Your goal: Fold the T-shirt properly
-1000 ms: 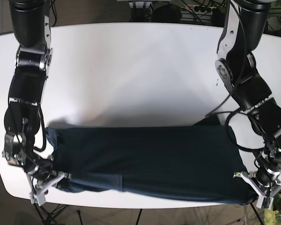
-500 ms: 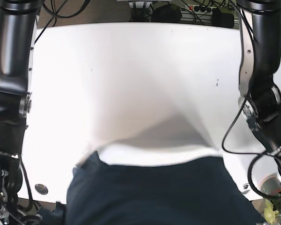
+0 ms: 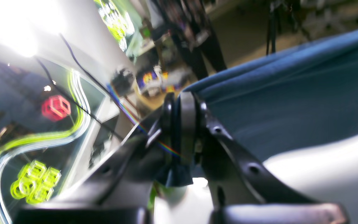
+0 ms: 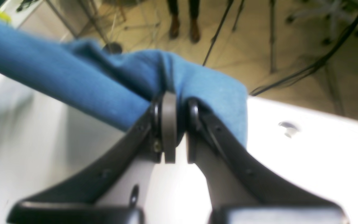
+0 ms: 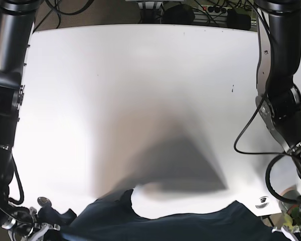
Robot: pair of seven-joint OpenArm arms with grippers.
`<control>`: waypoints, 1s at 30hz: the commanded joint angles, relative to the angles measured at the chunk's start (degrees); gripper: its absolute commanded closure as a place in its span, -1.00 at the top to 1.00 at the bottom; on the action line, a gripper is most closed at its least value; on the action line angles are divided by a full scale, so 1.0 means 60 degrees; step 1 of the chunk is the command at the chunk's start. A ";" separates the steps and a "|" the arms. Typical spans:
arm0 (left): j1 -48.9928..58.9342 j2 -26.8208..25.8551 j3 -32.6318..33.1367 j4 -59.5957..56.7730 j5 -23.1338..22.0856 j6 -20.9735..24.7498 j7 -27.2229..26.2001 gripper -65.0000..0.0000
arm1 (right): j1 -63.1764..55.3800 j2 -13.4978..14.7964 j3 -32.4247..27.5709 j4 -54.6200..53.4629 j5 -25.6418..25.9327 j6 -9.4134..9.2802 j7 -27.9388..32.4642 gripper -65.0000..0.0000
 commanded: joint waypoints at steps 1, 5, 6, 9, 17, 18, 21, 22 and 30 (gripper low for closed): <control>0.0481 -0.0099 -0.0015 0.0650 -0.0010 0.0136 -0.0198 -1.00 | -0.0423 0.0182 0.0798 0.0277 0.0088 -0.0091 0.0231 -0.93; 0.1946 -0.0113 -0.0308 0.1499 -0.0024 0.0136 -0.0184 -1.00 | -0.1903 0.0197 0.1633 0.0936 0.0322 -0.0091 0.0231 -0.93; 0.2342 -0.0113 -0.0514 0.1690 -0.0010 0.0136 -0.0184 -1.00 | -0.2269 0.0197 0.1794 0.1097 0.0322 -0.0091 0.0231 -0.93; 0.3353 -0.0099 -0.0792 0.1851 -0.0010 0.0136 -0.0213 -1.00 | -0.3353 0.0182 0.2307 0.1508 0.0337 -0.0091 0.0231 -0.93; 0.6107 -0.0099 -0.1158 0.2877 -0.0010 0.0136 -0.0242 -1.00 | -0.6372 -0.0536 0.3508 0.2900 0.0337 -0.0091 0.0216 -0.93; 0.6386 -0.0099 -0.1232 0.2965 -0.0010 0.0136 -0.0242 -1.00 | -0.6635 -0.0682 0.3596 0.2987 0.0337 -0.0091 0.0216 -0.93; 0.7162 -0.0099 -0.1437 0.3140 -0.0010 0.0136 -0.0242 -1.00 | -0.7515 -0.1048 0.3889 0.3471 0.0337 -0.0091 0.0216 -0.93; 0.7411 -0.0099 -0.1525 0.3170 -0.0024 0.0136 -0.0242 -1.00 | -0.7808 -0.1151 0.4007 0.3632 0.0337 -0.0091 0.0216 -0.93; 0.9023 -0.0069 -0.2360 0.3565 -0.0024 0.0136 -0.0257 -1.00 | -0.9537 -0.1517 0.4212 0.4555 0.0352 -0.0091 0.0216 -0.93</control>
